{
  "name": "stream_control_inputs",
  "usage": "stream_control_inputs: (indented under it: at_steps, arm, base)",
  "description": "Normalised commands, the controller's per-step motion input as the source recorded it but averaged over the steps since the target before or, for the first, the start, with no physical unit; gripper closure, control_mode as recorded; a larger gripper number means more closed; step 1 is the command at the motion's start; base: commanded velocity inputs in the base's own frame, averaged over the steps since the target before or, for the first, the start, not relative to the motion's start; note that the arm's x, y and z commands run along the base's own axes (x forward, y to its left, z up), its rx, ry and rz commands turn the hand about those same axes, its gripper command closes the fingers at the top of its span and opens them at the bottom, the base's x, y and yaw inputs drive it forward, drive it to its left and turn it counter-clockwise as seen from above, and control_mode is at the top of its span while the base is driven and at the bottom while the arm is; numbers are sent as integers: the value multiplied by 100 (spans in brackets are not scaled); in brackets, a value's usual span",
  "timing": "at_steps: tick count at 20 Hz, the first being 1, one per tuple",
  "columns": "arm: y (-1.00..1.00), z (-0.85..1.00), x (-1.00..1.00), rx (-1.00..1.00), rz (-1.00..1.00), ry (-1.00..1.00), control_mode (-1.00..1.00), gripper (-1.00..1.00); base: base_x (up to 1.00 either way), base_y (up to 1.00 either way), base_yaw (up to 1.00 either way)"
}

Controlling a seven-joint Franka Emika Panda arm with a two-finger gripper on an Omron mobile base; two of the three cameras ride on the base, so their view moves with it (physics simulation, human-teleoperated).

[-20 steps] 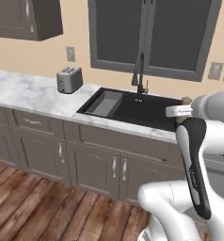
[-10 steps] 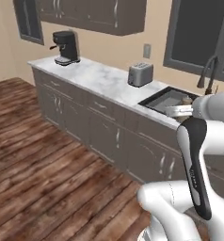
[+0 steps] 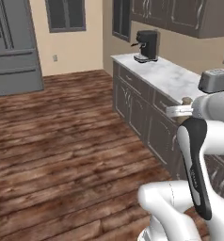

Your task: Take 2 condiments from the cabinet and move them on the counter near the stove.Make sure the condiments are lined up with each other, next to each other.

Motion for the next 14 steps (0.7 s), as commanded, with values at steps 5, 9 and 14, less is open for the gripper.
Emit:
stream_control_inputs:
  at_steps: [5, 9, 14]
  arm:
    - [0, 0, 0, 0, 0, 0, 100, 100]
    - [0, 0, 0, 0, 0, 0, 100, 100]
    - [0, 0, 0, 0, 0, 0, 100, 100]
  base:
    - [0, 15, 63]
    - [0, 6, 59]
    - [0, 0, 57]
